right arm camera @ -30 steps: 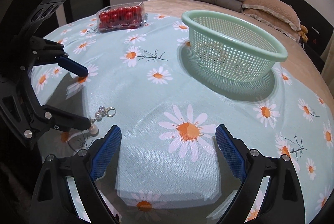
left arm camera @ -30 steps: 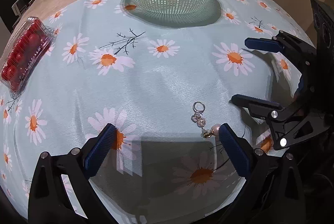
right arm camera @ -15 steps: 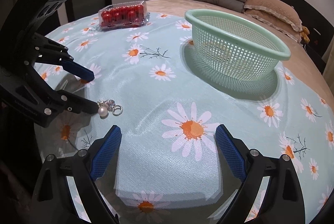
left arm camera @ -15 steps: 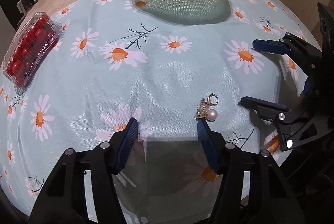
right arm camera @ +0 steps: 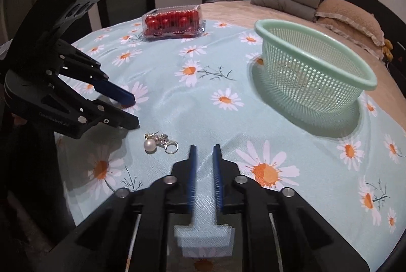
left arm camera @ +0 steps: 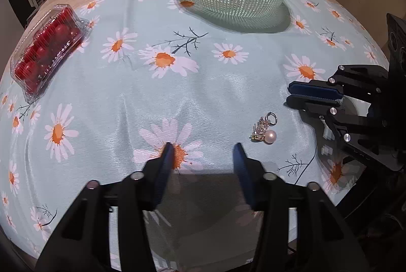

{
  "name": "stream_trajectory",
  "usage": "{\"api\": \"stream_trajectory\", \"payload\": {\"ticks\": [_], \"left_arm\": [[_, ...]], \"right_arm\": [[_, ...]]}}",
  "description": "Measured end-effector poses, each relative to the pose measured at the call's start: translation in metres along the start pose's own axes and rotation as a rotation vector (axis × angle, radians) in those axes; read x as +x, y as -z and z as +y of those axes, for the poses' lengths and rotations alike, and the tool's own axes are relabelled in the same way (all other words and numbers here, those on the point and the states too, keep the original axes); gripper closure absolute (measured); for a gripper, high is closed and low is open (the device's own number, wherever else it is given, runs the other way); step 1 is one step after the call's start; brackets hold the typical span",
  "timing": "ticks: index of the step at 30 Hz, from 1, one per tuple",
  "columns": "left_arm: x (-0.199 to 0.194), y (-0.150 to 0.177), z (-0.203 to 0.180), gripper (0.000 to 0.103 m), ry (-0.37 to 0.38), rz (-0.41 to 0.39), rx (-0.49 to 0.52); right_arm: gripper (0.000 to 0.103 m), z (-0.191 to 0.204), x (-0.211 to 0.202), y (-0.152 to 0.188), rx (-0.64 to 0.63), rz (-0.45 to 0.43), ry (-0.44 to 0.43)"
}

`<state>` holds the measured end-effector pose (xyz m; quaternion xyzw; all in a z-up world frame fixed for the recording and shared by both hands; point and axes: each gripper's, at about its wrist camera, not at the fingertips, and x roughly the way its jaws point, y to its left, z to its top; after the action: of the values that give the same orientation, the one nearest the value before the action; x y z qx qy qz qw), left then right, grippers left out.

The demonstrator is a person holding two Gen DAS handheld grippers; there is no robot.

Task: Organize jewelry
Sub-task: 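Grasp the pearl earring with the left tool while the right tool grasps the gold earring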

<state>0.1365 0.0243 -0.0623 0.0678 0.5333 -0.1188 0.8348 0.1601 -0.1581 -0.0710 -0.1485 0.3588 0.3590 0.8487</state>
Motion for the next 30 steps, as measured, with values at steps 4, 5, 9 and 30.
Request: {"api": "stream_trajectory", "payload": {"ticks": [4,5,9,30], "left_arm": [[-0.006,0.001,-0.003,0.04,0.025,-0.019,0.018],[-0.006,0.0,-0.005,0.04,0.022,-0.02,0.026],[-0.003,-0.002,-0.012,0.039,0.03,-0.014,0.046],[0.007,-0.011,-0.03,0.035,0.088,-0.006,0.077]], "right_arm": [[0.089,0.004,-0.003,-0.001,-0.009,-0.031,-0.028],[0.088,0.006,-0.004,-0.001,-0.016,-0.035,-0.043],[0.069,0.013,0.0,-0.002,-0.069,-0.023,-0.03],[0.067,0.001,0.016,-0.007,-0.035,0.004,0.052]]}}
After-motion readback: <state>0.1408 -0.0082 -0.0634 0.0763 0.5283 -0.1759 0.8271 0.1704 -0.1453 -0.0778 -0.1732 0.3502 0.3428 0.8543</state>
